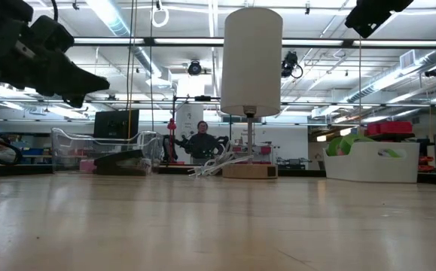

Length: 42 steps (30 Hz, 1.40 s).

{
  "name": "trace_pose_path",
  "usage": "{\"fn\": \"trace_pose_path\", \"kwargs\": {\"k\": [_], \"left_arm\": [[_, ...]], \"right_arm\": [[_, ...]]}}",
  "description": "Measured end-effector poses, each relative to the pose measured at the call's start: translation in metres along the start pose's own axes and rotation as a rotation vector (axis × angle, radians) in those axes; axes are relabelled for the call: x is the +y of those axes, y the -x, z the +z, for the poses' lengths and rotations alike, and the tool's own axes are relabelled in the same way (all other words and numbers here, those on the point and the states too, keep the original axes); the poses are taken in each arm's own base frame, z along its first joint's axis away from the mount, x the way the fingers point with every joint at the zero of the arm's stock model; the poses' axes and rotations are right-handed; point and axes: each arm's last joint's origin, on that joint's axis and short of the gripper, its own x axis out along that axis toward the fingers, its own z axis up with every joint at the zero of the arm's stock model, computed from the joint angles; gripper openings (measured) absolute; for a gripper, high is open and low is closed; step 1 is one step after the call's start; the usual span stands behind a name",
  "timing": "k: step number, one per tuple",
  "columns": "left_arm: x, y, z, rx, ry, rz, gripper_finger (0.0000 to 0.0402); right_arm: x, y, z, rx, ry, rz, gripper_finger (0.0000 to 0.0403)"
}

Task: Pick and place Stapler, Stapler remover, tape
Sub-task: Return to Home Position

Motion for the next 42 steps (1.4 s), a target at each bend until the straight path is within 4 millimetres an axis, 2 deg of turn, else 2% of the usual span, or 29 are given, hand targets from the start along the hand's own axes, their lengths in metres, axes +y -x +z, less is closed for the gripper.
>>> {"fn": "trace_pose_path", "kwargs": {"k": [7, 12, 22, 30, 35, 42], "left_arm": [[0.006, -0.001, 0.001, 0.003, -0.016, -0.015, 0.0002], [0.009, -0.001, 0.002, 0.003, 0.004, -0.092, 0.0002], [0.015, -0.001, 0.004, -0.031, 0.020, 0.093, 0.0005], [0.015, -0.001, 0.003, -0.027, 0.171, 0.065, 0.0020], [0.015, -0.001, 0.003, -0.027, 0.173, 0.066, 0.0018], [0.015, -0.001, 0.003, -0.026, 0.172, 0.065, 0.0018]], "right_arm": [[0.000, 0.000, 0.000, -0.004, -0.001, -0.001, 0.0009], [0.000, 0.000, 0.001, -0.015, -0.001, 0.000, 0.0009], [0.001, 0.000, 0.006, -0.063, -0.003, 0.006, 0.0009], [0.001, 0.000, 0.006, -0.067, 0.011, 0.007, 0.0009], [0.001, 0.000, 0.007, -0.075, -0.002, 0.013, 0.0004], [0.002, 0.002, 0.018, -0.186, 0.040, 0.027, 0.0001]]}}
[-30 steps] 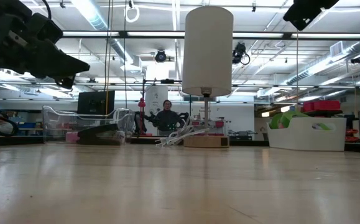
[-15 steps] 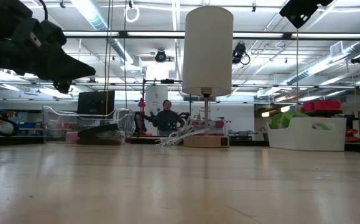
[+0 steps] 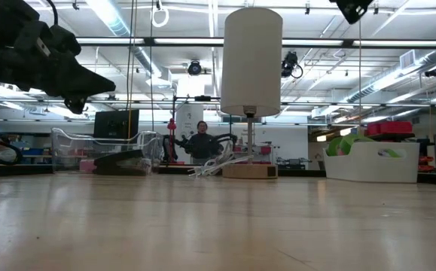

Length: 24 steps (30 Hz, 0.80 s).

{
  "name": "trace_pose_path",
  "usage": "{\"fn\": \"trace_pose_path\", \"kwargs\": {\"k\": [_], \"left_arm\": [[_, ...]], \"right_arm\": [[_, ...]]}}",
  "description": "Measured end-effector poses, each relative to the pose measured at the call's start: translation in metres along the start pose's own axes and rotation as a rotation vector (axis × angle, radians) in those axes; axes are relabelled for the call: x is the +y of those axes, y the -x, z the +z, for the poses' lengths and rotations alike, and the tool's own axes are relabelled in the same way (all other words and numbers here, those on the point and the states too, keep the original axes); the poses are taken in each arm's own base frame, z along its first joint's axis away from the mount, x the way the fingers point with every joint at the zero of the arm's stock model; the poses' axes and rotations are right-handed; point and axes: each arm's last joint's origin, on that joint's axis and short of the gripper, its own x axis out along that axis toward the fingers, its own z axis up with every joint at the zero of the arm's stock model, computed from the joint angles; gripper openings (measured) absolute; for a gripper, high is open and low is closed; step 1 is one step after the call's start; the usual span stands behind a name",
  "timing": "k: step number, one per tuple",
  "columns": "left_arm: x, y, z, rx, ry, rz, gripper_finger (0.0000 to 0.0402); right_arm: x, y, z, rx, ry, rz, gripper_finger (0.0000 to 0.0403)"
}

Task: Pick and place Stapler, Stapler remover, tape
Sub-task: Return to Home Position

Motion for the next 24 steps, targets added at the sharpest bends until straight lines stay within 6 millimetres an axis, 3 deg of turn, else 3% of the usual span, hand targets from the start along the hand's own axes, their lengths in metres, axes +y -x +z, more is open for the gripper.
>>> {"fn": "trace_pose_path", "kwargs": {"k": [4, 10, 14, 18, 24], "left_arm": [[0.000, 0.000, 0.000, -0.001, 0.000, 0.000, 0.0018], [0.000, 0.000, 0.000, 0.000, 0.000, 0.000, 0.0018], [0.000, 0.000, 0.000, -0.001, 0.001, 0.000, 0.0018], [0.000, 0.000, 0.000, -0.002, 0.001, 0.000, 0.0018], [0.000, 0.000, 0.000, -0.002, 0.001, -0.001, 0.0018]], "right_arm": [[-0.001, -0.005, 0.001, -0.058, 0.035, -0.023, 0.0001], [-0.001, -0.026, -0.016, -0.125, 0.103, -0.004, 0.0001], [0.002, -0.045, -0.038, -0.247, 0.123, 0.094, 0.0000], [0.002, -0.062, -0.073, -0.337, 0.090, 0.168, 0.0000], [0.000, -0.059, -0.121, -0.327, 0.045, 0.174, 0.0000]]}}
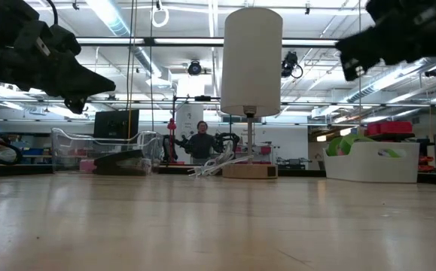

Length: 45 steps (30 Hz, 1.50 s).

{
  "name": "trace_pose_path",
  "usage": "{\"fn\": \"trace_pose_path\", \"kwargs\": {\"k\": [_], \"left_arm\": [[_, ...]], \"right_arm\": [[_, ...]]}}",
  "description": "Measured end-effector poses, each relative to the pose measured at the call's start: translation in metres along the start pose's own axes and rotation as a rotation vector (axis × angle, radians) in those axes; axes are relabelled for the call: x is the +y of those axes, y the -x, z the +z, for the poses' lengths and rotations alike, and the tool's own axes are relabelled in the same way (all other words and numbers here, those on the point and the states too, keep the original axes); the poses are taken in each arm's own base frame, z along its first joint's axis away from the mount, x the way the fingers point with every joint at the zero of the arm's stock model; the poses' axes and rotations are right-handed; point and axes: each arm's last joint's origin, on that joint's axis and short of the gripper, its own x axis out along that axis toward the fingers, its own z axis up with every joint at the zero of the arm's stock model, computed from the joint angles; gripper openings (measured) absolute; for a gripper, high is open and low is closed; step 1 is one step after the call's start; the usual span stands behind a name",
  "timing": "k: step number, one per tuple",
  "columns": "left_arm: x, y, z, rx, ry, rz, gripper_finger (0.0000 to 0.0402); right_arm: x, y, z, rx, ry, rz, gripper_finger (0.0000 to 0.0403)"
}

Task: Pick and place Stapler, Stapler remover, tape
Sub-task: Return to Home Position

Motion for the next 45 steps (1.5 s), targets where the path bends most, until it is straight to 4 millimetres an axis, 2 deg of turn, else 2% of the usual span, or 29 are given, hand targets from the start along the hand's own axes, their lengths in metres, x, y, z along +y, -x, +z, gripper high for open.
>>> {"fn": "trace_pose_path", "kwargs": {"k": [3, 6, 13, 25, 29, 33, 45], "left_arm": [[0.000, 0.000, 0.000, 0.000, 0.000, 0.000, 0.0018], [0.000, 0.000, 0.000, 0.000, 0.000, 0.000, 0.0018], [0.000, 0.000, 0.000, 0.000, 0.000, 0.000, 0.0018], [0.000, 0.000, 0.000, 0.000, 0.000, 0.000, 0.0018], [0.000, 0.000, 0.000, 0.000, 0.000, 0.000, 0.0018], [0.000, 0.000, 0.000, 0.000, 0.000, 0.000, 0.0018], [0.000, 0.000, 0.000, 0.000, 0.000, 0.000, 0.0018]], "right_arm": [[0.001, 0.012, -0.014, 0.024, 0.004, -0.007, 0.0000], [0.002, 0.018, -0.019, 0.006, 0.006, -0.010, 0.0000], [0.003, 0.028, -0.029, -0.026, 0.071, -0.012, 0.0000], [0.003, 0.041, -0.050, -0.083, 0.045, -0.056, 0.0000], [0.004, 0.046, -0.055, -0.051, 0.020, -0.056, 0.0000], [0.004, 0.050, -0.058, -0.038, 0.031, -0.060, 0.0000], [0.003, 0.060, -0.048, -0.162, 0.101, -0.159, 0.0000]]}}
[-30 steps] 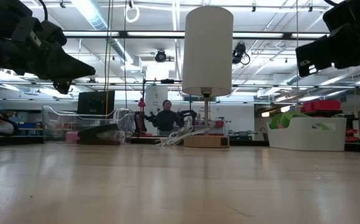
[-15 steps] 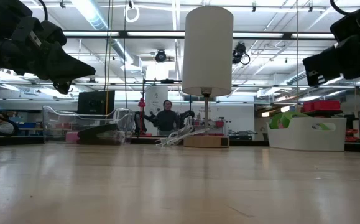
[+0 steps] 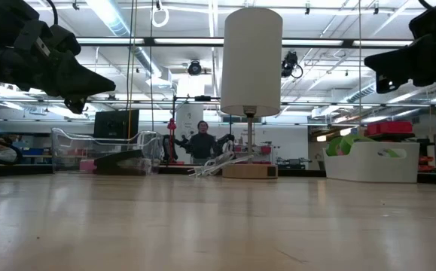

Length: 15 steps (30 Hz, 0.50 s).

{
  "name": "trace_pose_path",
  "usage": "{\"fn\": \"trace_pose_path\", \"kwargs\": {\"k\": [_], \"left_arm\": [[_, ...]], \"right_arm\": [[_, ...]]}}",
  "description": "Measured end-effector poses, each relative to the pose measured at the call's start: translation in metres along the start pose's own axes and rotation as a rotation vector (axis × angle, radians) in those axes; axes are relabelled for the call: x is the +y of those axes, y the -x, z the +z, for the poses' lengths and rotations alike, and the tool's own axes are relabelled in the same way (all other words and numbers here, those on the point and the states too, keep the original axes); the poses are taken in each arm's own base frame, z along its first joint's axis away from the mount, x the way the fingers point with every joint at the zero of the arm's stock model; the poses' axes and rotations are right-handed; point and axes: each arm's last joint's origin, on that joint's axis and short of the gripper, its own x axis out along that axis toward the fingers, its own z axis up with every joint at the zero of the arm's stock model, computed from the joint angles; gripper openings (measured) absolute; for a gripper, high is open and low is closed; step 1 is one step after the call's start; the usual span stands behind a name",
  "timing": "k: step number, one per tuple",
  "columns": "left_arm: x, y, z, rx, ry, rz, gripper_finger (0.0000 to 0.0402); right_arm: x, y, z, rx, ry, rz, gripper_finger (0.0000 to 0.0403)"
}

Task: Pick and place Stapler, Stapler remover, tape
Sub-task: Return to Home Position

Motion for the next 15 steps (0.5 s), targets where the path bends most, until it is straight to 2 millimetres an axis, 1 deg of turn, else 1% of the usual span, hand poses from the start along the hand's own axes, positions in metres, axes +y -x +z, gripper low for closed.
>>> {"fn": "trace_pose_path", "kwargs": {"k": [15], "left_arm": [[0.0000, 0.0000, 0.0000, 0.000, 0.000, 0.000, 0.0018]], "right_arm": [[-0.0004, -0.0004, -0.0005, 0.006, -0.003, 0.001, 0.0000]]}}
